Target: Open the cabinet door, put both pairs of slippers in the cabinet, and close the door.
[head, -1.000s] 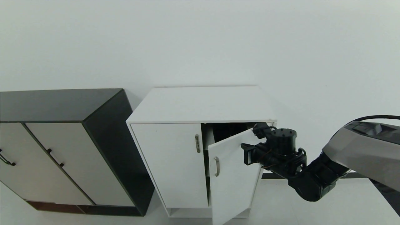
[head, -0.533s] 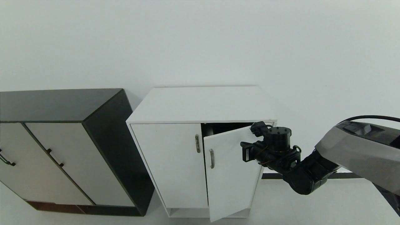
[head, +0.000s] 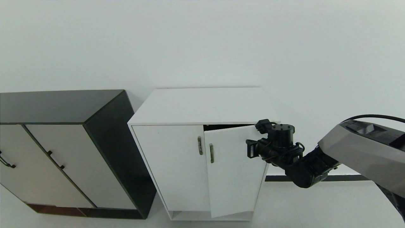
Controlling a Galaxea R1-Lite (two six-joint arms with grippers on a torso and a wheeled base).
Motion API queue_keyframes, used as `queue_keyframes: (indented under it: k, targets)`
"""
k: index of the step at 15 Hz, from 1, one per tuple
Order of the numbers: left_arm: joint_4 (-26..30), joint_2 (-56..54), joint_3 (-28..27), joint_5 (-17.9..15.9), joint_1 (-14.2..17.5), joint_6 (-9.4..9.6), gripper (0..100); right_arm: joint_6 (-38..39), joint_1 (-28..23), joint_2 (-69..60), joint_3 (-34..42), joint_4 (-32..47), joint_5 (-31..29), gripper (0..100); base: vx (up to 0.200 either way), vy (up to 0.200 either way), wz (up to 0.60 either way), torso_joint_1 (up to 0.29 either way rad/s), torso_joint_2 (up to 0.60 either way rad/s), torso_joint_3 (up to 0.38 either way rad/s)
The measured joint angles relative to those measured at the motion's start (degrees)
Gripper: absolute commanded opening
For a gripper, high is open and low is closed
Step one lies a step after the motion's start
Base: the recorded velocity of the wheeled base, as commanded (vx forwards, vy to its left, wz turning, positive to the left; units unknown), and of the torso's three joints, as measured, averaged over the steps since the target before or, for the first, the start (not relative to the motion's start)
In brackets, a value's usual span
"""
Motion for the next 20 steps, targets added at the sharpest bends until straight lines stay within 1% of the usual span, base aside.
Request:
queue_keyframes:
  k: [7,20]
  targets:
    - [0.0,0.0,0.0,0.0,0.0,-0.02,0,0.0,-0.2,0.9,-3.0,1.6,-0.1,0,0.000,0.000,0.00,0.000,0.00,0.000]
    - [0.0,0.0,0.0,-0.1,0.0,-0.02,0,0.0,-0.2,2.3,-5.0,1.6,-1.0,0,0.000,0.000,0.00,0.000,0.00,0.000]
